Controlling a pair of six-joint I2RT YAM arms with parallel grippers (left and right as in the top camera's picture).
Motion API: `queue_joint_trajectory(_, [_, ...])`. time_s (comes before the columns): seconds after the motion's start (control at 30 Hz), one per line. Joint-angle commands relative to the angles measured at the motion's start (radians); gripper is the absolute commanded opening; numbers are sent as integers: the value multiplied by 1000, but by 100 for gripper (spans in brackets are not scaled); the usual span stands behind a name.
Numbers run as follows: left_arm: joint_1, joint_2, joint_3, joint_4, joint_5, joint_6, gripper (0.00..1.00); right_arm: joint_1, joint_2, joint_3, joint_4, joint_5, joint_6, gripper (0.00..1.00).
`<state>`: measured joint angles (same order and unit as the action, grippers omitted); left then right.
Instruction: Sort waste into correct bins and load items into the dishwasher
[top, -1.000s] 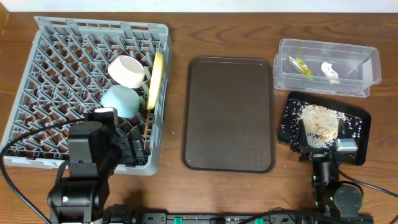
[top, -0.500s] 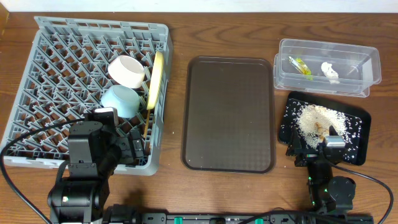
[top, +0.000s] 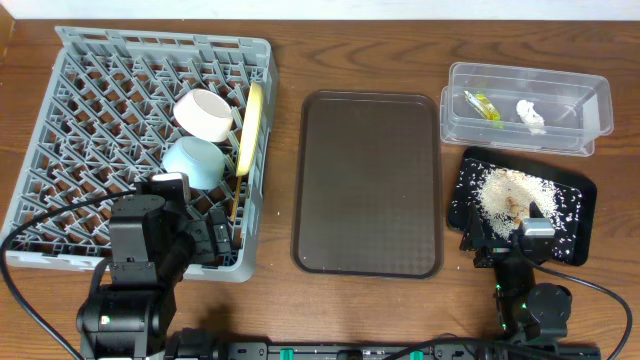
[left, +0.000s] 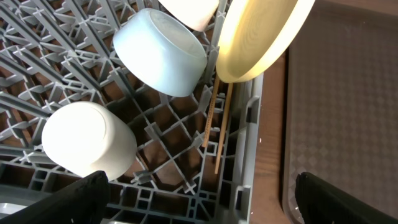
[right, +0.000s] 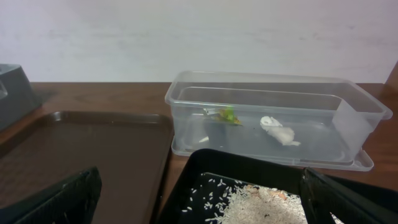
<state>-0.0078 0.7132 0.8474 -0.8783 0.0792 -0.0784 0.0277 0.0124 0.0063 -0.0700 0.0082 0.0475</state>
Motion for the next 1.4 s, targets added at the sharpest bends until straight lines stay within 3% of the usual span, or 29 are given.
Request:
queue_joint_trajectory(0.0, [0, 0, 3, 1, 3, -9, 97, 9, -6, -1, -4, 7, -11, 99])
queue_joint_trajectory(0.33, [-5, -17, 2, 0, 2, -9, 97, 9, -6, -1, -5, 7, -11, 99])
queue_joint_trajectory(0.57, [12, -178, -74, -13, -5, -8, 97, 9, -6, -1, -4, 7, -11, 99])
queue_joint_trajectory(0.97, [77, -587, -539, 436, -5, -8, 97, 9, -6, -1, -4, 7, -11, 99])
queue_joint_trajectory(1.27, [77, -695, -819, 911, -5, 6, 97, 9, -6, -1, -5, 7, -11, 99])
queue_joint_trajectory(1.37, [77, -712, -843, 921, -5, 35, 97, 9, -6, -1, -5, 7, -11, 99])
